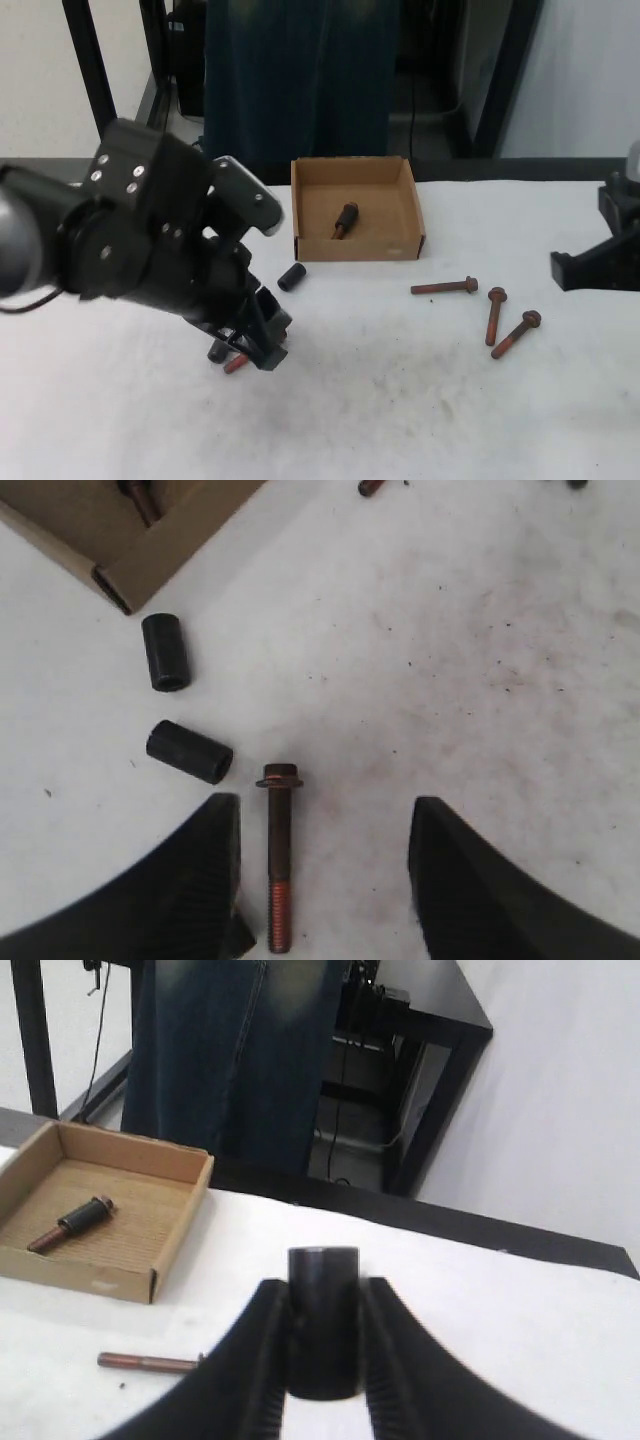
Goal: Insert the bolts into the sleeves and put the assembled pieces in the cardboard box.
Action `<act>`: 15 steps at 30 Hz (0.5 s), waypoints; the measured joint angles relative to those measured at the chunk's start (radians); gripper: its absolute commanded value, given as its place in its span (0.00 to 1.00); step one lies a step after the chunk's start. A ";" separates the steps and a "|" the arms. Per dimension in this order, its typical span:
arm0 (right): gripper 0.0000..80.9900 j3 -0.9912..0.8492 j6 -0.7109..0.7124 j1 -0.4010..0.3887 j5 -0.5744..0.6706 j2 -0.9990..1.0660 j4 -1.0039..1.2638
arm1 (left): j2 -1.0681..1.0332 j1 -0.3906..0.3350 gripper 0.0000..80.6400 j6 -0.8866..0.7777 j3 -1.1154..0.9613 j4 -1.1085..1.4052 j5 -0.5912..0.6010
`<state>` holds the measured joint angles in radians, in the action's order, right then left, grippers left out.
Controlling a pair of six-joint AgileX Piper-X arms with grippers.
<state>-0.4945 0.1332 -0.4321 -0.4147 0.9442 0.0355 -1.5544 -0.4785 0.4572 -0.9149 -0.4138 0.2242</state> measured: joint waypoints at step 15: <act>0.00 0.000 0.000 0.049 0.016 -0.002 -0.029 | -0.177 0.000 0.57 0.264 -0.127 -0.225 -0.141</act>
<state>-0.4945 0.1332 -0.3832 -0.3982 0.9417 0.0067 -1.7313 -0.4785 0.7216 -1.0416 -0.6386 0.0830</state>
